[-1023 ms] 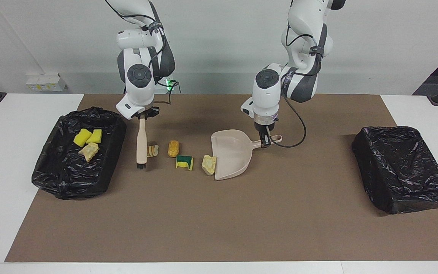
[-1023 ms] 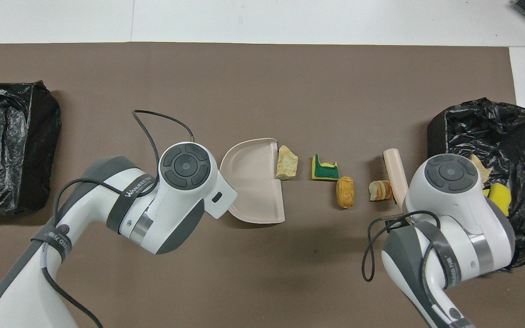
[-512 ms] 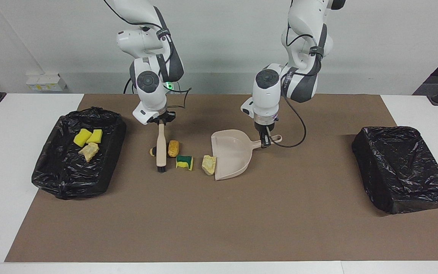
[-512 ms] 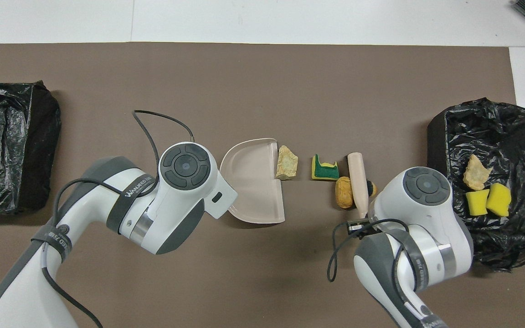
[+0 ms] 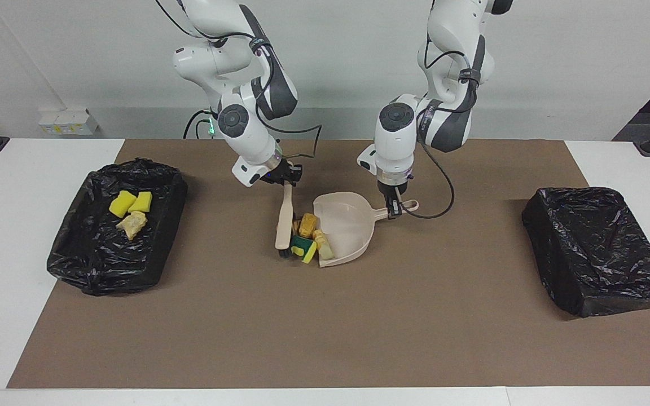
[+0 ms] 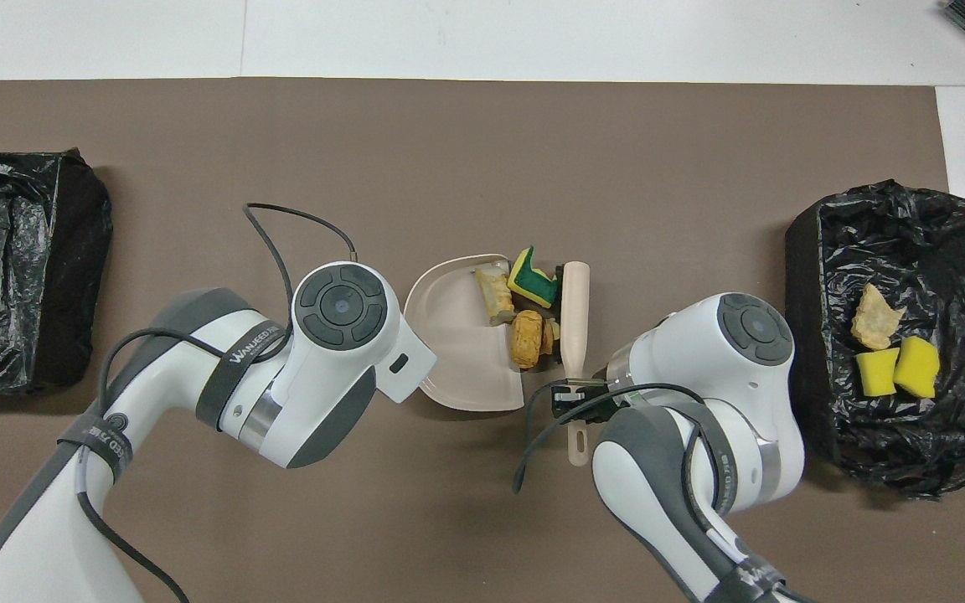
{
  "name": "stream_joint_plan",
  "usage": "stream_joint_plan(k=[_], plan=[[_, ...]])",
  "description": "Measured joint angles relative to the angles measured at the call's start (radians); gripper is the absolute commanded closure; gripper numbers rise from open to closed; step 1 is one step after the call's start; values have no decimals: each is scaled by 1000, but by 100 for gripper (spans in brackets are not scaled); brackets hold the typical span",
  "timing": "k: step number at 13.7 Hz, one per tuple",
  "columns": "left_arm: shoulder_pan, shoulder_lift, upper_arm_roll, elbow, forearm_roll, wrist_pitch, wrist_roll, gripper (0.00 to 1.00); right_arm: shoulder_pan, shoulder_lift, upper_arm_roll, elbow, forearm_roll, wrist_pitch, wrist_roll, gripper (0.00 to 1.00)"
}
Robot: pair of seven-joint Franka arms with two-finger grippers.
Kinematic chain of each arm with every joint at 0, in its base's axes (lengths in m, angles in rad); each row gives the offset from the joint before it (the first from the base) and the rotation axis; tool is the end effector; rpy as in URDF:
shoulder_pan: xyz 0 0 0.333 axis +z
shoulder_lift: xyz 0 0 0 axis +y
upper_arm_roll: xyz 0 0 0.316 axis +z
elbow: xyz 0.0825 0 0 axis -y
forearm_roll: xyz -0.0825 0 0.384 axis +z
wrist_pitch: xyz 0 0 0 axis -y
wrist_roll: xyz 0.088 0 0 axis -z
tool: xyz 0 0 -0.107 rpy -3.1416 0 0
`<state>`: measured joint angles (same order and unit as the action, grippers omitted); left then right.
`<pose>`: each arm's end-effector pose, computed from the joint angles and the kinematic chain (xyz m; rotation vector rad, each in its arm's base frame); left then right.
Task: Sweep and dump trash in bin
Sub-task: 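Sweep the bread and sponge into the dustpan with the right gripper's brush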
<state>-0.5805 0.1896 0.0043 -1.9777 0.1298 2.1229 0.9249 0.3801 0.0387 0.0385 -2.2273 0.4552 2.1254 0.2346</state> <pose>0.4962 -0.3155 0.3698 -2.1484 2.1504 0.0954 0.4648 0.2282 0.3482 -2.8114 0.1209 0.3554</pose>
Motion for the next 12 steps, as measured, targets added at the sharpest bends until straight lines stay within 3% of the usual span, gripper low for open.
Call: stream_joint_plan(k=[6,8,10,12], plan=[[0,-3,0,-9,0,0,0,100,99,12,2,30,261,82,6,100],[0,-3,1,-9,0,1,0,100,128,4,3,44,273,98,53,100],[0,-4,1,-9,0,1,0,100,122,-43,-5,56,180,41,96,100],[0,-4,0,-9,0,1,0,100,81,-99,-15,61,-81,-87,130,100]])
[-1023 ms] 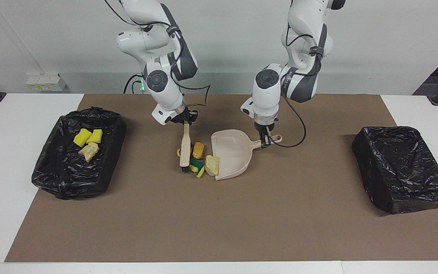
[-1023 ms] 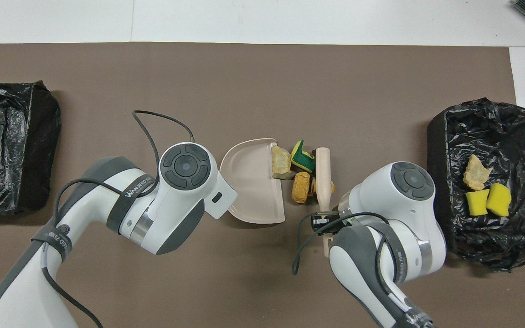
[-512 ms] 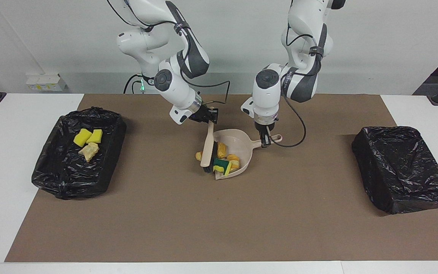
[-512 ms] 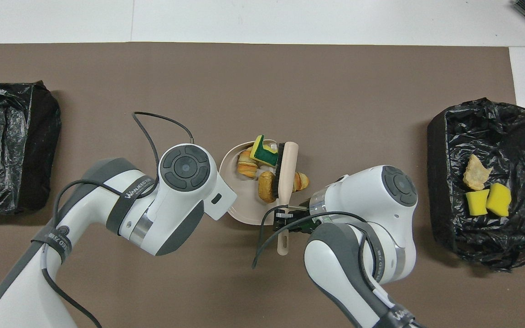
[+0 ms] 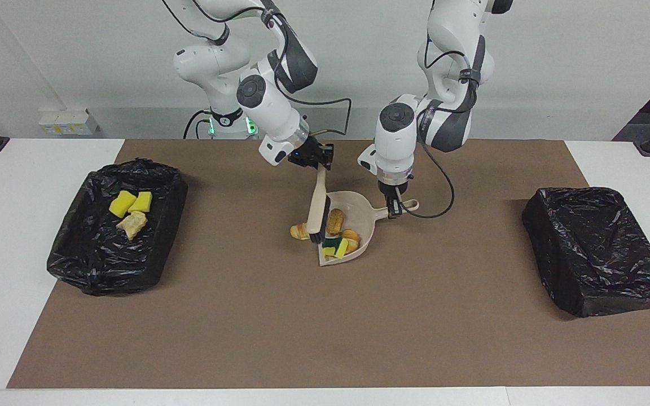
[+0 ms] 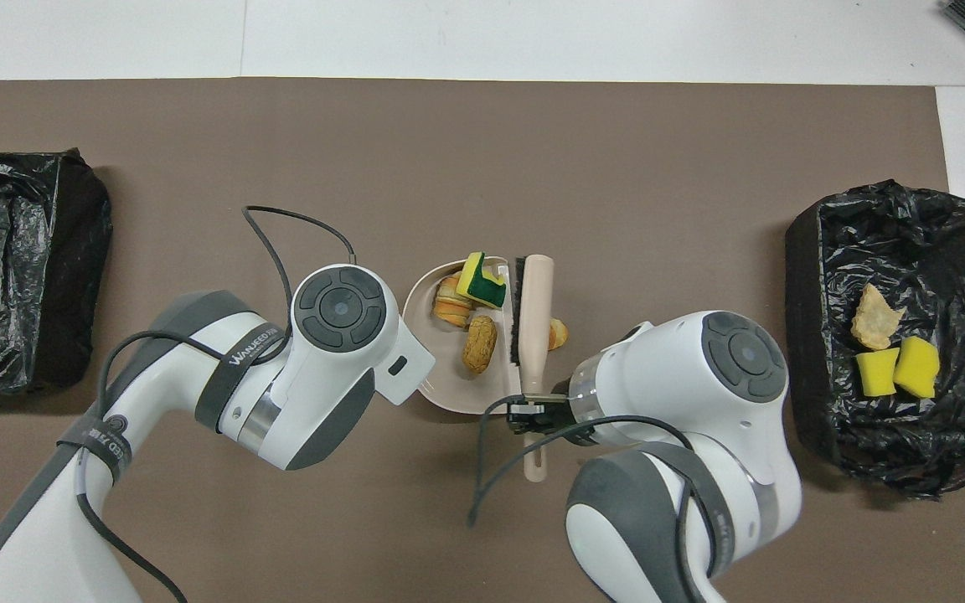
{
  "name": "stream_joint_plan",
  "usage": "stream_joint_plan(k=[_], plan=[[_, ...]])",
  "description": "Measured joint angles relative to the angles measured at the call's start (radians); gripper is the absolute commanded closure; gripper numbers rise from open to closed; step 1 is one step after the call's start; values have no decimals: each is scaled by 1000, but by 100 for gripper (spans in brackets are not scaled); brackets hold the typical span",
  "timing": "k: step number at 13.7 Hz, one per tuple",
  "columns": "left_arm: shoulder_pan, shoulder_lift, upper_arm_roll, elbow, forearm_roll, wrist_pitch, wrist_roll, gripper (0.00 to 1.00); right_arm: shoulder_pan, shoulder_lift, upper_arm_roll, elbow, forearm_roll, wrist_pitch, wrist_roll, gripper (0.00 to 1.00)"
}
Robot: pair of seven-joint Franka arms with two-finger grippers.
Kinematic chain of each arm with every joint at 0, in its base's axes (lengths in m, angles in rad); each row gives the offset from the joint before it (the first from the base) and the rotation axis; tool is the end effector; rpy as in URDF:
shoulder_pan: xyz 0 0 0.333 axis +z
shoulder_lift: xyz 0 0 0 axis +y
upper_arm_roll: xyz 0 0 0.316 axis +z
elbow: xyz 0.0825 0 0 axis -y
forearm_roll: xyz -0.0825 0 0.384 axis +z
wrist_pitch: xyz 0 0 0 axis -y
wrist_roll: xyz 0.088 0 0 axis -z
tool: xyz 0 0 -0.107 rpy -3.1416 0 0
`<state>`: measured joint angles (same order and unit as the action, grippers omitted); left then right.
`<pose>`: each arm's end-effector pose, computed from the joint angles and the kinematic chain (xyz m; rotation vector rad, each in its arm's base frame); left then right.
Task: Sweep and dump trash in bin
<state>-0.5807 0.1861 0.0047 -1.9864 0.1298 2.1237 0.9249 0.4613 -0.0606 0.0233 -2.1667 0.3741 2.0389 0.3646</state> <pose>0.4943 -0.3142 0.3681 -2.1487 2.1511 0.1020 0.4490 0.2595 0.4191 -2.8569 0.0882 0.2809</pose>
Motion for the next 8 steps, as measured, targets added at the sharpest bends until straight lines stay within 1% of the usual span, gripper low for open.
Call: stream_joint_plan(k=[1,2,3,4,6,7,8], plan=[[0,0,0,0,0,0,0,100,-30,-15,-2,-1,-139,-63,1,100],[0,0,0,0,0,0,0,100,-57,-17,-3,-6,-251,-118,-3,100],[0,0,0,0,0,0,0,100,-76,-7,-4,-17,-326,-149,-8,100],[0,0,0,-1,0,0,0,100,-81,12,-4,-28,-358,-154,-14,100],[0,-2,0,-5,0,0,0,100,-69,63,7,-34,-364,-133,-15,100],[0,-5,-1,-11,0,0,0,100,-46,85,12,-34,-343,-98,-15,100],[-1,-8,-1,-17,0,0,0,100,-22,100,16,-34,-297,-64,-14,100]])
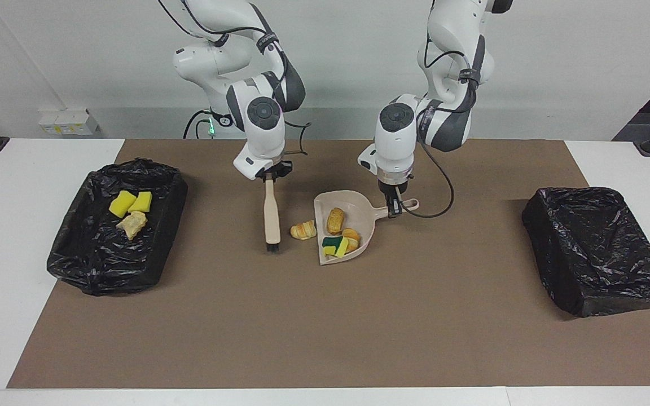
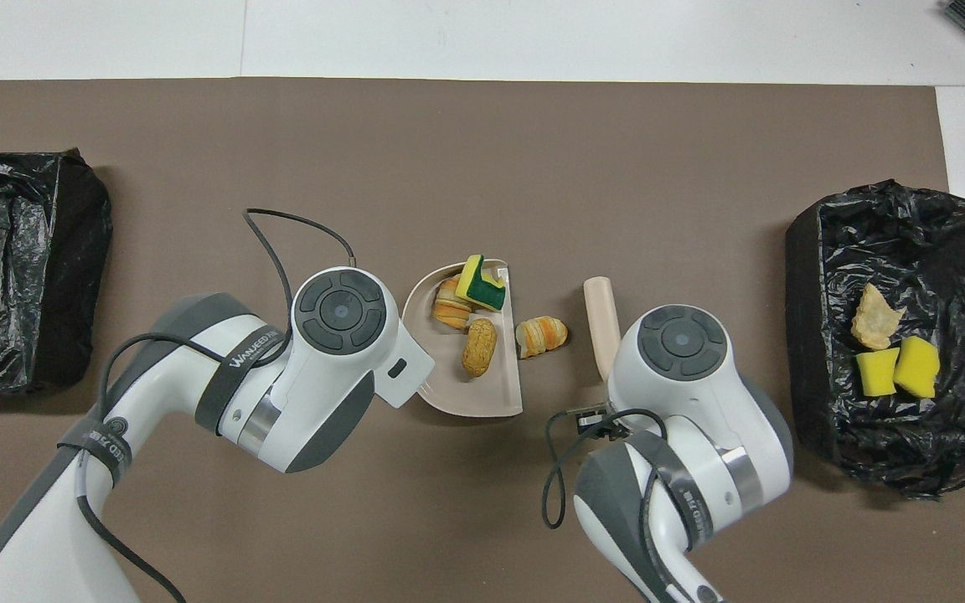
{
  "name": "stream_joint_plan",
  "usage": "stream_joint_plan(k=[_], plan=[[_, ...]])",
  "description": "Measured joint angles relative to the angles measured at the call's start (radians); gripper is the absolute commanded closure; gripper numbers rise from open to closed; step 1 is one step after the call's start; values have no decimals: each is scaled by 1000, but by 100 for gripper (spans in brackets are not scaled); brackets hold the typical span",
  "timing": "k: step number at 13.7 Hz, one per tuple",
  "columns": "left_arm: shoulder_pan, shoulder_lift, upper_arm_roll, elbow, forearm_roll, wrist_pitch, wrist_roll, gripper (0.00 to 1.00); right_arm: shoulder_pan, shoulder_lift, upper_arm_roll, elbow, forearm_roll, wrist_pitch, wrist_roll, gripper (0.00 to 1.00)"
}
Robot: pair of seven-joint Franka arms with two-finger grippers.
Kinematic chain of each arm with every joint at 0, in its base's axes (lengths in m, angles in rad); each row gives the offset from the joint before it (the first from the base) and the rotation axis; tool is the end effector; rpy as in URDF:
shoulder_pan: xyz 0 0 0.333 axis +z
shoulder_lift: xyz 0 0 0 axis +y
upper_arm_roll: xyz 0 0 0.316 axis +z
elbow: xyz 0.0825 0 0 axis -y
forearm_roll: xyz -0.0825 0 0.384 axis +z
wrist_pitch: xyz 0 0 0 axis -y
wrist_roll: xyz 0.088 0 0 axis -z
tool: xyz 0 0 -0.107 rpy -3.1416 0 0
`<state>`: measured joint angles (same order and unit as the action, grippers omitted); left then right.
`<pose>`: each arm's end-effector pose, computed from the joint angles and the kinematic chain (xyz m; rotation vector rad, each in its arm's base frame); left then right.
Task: Sweep and dump trash in bin
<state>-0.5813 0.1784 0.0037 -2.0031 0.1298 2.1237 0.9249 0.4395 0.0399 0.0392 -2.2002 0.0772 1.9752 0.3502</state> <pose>0.4899 -0.3124 0.3651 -2.1476 2.1544 0.1153 0.4455 0.2367 0.3458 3.0663 0.1363 -0.4166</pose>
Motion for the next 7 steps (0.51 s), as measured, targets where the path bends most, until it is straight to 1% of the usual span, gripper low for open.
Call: stream_joint_plan(k=[2,4,6,7], plan=[[0,-8,0,-11,0,0,0,100,41,26,5,0,104,72,0,100],[-1,-12,0,-16,0,0,0,100,67,43,6,1,238,150,-2,100],[-1,-13,0,-19,0,0,0,100,82,51,7,12,353,188,-13,100],[-1,-13,0,-19,0,0,0,100,86,54,7,26,376,191,-14,100]])
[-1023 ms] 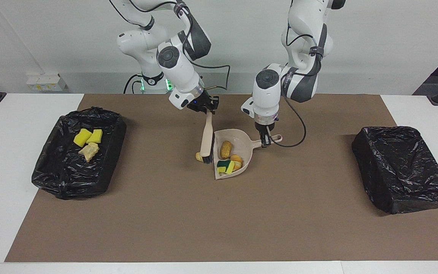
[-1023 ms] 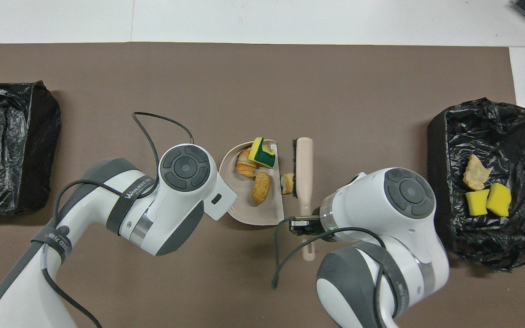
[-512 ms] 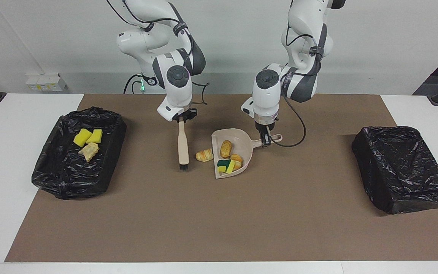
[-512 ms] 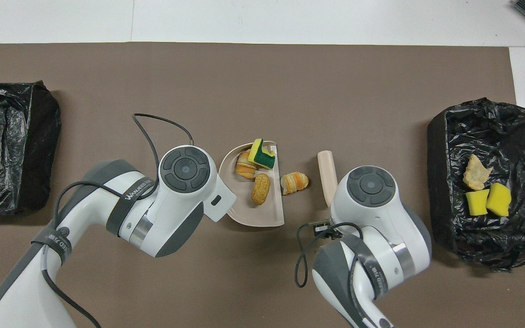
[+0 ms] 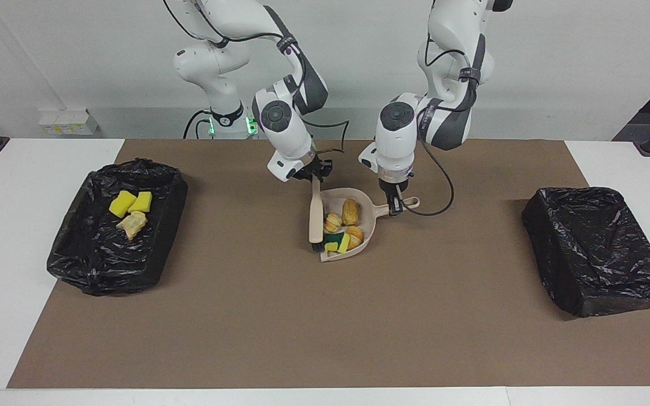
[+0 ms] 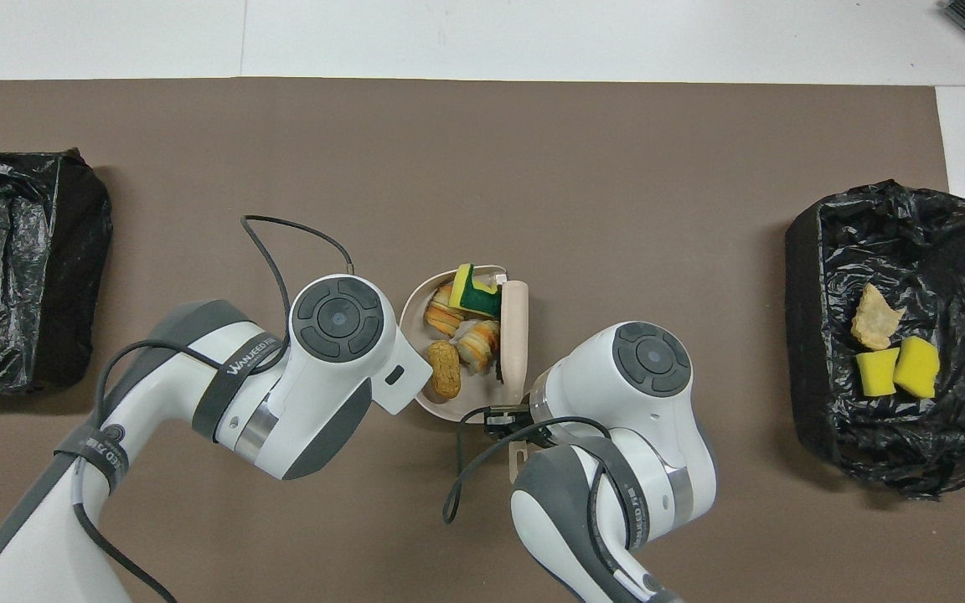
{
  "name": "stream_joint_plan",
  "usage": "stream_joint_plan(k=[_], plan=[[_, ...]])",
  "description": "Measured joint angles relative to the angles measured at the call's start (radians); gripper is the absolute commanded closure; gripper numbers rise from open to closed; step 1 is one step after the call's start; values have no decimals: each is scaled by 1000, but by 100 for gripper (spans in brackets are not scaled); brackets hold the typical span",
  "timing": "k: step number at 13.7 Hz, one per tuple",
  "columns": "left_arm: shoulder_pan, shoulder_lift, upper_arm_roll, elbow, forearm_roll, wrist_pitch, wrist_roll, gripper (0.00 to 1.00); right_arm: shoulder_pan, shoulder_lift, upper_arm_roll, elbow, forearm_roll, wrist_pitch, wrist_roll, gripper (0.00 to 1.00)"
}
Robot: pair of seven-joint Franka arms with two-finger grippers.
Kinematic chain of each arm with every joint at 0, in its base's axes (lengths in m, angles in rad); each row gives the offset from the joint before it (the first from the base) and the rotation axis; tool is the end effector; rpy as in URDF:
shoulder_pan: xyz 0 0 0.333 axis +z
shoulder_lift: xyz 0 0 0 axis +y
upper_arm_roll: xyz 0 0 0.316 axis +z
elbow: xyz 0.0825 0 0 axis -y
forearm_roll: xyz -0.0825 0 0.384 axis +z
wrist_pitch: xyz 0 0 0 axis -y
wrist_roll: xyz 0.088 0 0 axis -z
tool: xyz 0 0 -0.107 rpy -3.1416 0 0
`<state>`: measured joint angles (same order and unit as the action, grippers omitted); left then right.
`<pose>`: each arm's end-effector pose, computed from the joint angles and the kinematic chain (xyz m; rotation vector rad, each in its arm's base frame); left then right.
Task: Sweep and dump trash in bin
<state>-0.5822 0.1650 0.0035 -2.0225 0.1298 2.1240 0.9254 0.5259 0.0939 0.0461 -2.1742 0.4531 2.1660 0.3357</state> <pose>0.4850 -0.3100 0.3643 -2.1461 2.1571 0.1238 0.4434 0.3057 0.3443 -2.8351 0.0567 0.3593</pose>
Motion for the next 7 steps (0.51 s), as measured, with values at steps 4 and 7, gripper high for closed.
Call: stream_joint_plan(k=[4,7], plan=[[1,0,3,-2,0,10,6,100,4,-14,-5,44,4,-34,0,100],[2,0,6,-9,0,28,12,100,3,-43,-12,50,-75,-103,-2,100]])
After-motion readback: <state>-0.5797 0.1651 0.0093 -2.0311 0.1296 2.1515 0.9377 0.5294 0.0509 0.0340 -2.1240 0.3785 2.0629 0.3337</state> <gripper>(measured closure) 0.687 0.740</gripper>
